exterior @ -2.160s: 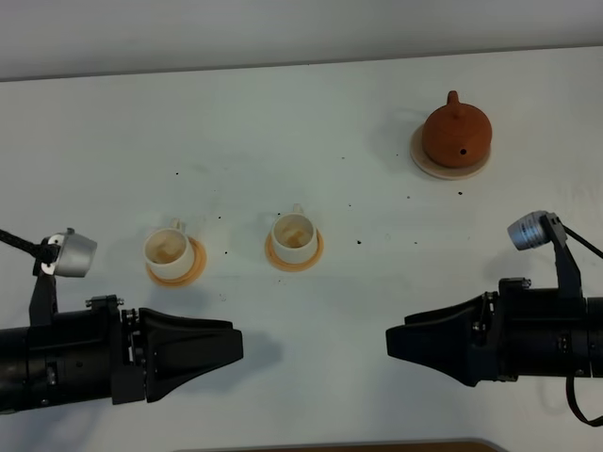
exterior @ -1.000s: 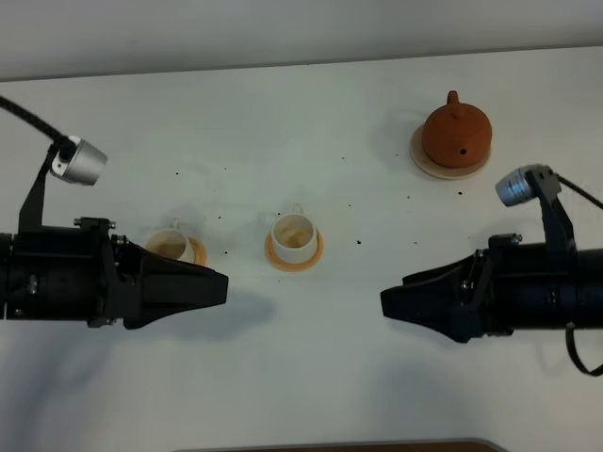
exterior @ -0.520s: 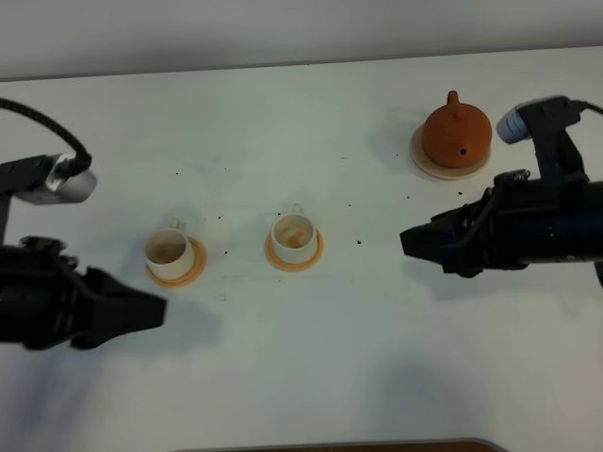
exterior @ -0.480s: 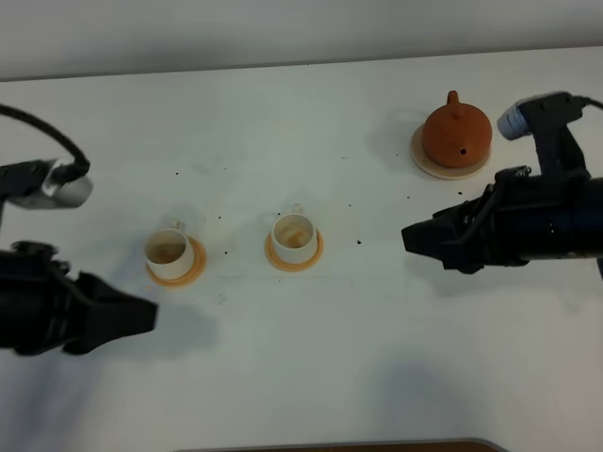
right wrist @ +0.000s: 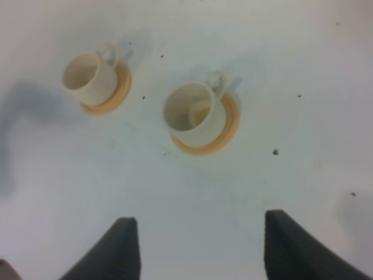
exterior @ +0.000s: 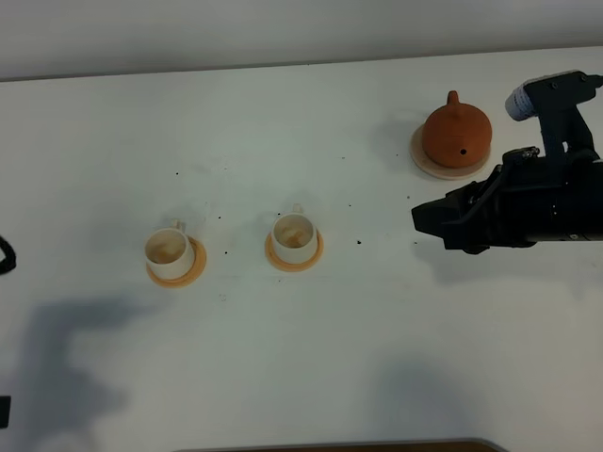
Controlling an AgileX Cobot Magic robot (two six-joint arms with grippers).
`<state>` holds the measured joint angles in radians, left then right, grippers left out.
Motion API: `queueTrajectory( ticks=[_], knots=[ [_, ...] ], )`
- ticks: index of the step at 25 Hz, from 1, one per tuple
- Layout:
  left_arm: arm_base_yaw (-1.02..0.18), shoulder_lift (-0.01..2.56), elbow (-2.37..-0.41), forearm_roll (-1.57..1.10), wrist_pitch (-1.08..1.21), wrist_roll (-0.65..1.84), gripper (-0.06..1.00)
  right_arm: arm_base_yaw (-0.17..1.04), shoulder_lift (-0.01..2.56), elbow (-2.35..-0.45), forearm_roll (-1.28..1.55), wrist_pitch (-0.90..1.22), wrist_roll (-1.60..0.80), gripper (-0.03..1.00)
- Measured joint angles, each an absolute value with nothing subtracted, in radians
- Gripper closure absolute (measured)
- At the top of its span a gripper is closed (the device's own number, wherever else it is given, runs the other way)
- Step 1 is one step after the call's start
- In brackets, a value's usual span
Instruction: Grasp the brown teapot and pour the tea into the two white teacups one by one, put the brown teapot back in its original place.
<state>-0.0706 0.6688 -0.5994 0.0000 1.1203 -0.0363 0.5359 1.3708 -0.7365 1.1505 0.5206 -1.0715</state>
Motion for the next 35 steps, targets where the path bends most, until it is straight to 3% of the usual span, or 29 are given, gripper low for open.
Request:
queueTrajectory(
  ticks=[13, 25, 35],
  knots=[
    [-0.071, 0.278, -0.466, 0.014, 1.073, -0.041, 0.57, 0.536, 1.371, -0.748, 1.15, 0.519, -1.069, 0.46],
    [-0.067, 0.179, -0.463, 0.014, 1.064, -0.043, 0.57, 0.536, 1.371, -0.755, 1.149, 0.507, -1.068, 0.46],
    [0.102, 0.041, -0.463, 0.011, 1.06, -0.043, 0.57, 0.536, 1.435, -0.847, 1.134, 0.54, -1.068, 0.46]
  ],
)
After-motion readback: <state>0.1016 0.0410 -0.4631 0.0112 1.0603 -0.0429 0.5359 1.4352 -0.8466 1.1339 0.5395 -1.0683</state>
